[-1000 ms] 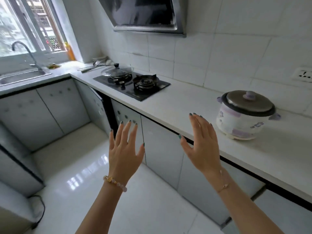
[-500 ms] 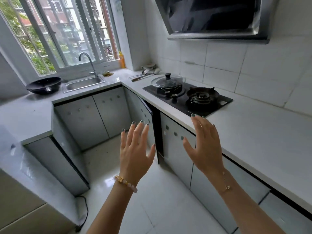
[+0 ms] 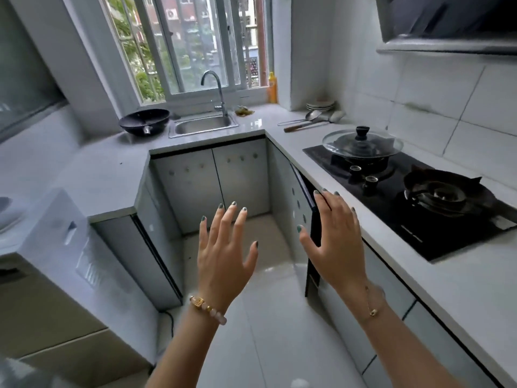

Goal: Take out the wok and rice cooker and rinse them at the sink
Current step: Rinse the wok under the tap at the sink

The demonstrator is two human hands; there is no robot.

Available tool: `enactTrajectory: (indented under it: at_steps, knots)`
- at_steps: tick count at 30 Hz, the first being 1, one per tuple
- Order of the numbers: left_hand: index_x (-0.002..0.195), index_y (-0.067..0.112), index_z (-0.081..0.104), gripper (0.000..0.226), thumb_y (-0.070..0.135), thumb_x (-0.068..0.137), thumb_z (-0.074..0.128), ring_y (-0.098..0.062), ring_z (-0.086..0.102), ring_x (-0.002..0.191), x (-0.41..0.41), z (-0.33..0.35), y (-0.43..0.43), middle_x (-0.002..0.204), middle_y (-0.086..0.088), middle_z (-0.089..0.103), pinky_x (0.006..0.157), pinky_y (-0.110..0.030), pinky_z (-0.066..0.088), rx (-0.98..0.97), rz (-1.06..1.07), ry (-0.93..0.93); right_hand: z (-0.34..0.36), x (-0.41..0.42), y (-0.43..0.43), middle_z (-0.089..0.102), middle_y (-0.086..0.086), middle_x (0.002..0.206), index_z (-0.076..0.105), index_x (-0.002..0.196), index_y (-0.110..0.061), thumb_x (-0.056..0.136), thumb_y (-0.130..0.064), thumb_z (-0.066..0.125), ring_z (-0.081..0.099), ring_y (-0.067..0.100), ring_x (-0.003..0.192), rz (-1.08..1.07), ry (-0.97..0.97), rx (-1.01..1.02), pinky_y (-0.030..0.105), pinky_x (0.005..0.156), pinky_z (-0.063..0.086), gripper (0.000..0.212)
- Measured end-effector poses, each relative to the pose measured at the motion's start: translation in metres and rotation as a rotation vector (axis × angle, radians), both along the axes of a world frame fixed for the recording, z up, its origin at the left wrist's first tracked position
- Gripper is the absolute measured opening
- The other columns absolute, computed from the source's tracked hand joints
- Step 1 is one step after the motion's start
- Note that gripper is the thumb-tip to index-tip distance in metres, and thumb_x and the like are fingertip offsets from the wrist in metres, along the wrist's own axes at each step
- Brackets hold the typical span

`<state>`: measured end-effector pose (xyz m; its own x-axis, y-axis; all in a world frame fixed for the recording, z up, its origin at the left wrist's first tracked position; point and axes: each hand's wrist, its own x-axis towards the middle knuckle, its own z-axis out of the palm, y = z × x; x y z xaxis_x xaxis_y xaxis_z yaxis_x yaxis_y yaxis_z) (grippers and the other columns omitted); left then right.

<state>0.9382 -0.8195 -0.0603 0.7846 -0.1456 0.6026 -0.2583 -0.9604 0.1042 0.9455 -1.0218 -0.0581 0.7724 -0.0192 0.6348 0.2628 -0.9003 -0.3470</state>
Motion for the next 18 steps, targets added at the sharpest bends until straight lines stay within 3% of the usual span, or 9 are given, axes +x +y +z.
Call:
enactTrajectory:
  at_steps: [9, 18]
  knots:
    - [0.136, 0.017, 0.039, 0.059, 0.039, 0.082, 0.044, -0.023, 0.035, 0.134, 0.166, 0.017, -0.006, 0.14, -0.006, 0.047, 0.113, -0.045, 0.018, -0.017, 0.114, -0.053, 0.019, 0.191, -0.004, 0.044, 0.008, 0.141, 0.037, 0.137, -0.015, 0.086, -0.045, 0.043, 0.034, 0.025, 0.133, 0.1, -0.048, 0.001, 0.054, 0.107, 0.033, 0.06]
    - [0.137, 0.018, 0.037, 0.058, 0.04, 0.083, 0.044, -0.023, 0.033, 0.136, 0.28, 0.01, 0.019, 0.142, -0.004, 0.044, 0.111, -0.052, 0.027, -0.019, 0.196, -0.004, 0.009, 0.319, 0.025, 0.045, 0.006, 0.141, 0.037, 0.137, -0.014, 0.086, -0.045, 0.042, 0.038, 0.027, 0.133, 0.181, -0.025, -0.001, 0.051, 0.11, 0.029, 0.06]
